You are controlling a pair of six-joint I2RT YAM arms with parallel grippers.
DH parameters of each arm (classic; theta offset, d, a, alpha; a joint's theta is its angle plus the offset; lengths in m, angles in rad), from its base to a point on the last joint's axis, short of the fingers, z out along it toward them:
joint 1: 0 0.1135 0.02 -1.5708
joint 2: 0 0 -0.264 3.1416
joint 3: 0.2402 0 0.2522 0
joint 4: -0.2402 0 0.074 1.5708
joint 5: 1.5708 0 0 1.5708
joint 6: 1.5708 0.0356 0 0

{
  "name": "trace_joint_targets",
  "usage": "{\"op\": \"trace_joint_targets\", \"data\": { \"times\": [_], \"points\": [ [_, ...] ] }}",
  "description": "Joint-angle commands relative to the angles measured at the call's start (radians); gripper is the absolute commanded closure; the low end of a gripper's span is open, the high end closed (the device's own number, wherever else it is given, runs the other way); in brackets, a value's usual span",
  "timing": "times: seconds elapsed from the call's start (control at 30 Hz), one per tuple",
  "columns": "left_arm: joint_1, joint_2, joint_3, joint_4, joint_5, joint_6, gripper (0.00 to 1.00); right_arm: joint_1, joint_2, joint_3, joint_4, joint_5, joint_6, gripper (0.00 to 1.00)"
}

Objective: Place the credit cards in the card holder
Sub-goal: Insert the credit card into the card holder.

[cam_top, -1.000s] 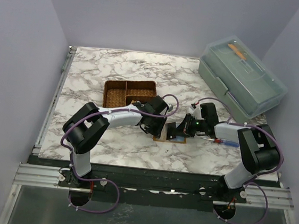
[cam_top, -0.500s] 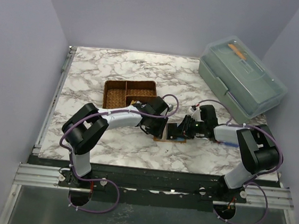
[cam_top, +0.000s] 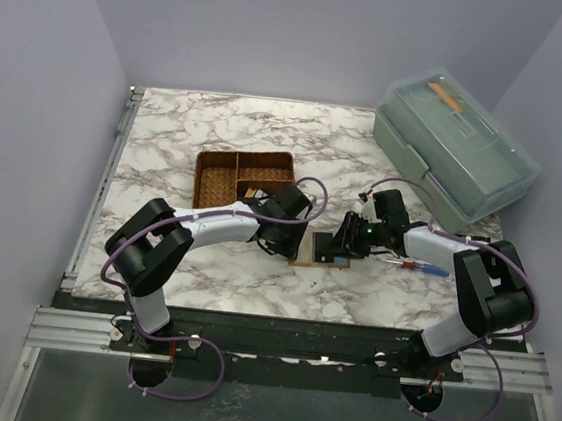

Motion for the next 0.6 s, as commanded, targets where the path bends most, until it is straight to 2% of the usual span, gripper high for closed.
{"op": "trace_joint_targets", "data": {
  "times": [0.0,0.13,0.4,0.57],
  "points": [
    [0.001,0.026,-0.004,0.001,-0.045,-0.013,0.71,0.011,0.018,0.010,-0.079,0.084,-0.061,0.61],
    [0.001,0.042,-0.001,0.000,-0.057,-0.014,0.72,0.049,0.058,0.032,-0.027,0.062,-0.064,0.67],
    [0.000,0.043,0.000,0.020,-0.052,-0.019,0.73,0.156,0.124,0.100,0.055,0.019,-0.060,0.68],
    [0.003,-0.006,-0.019,0.020,-0.049,-0.033,0.63,0.155,0.092,0.086,0.031,0.089,-0.028,0.65]
  ]
}}
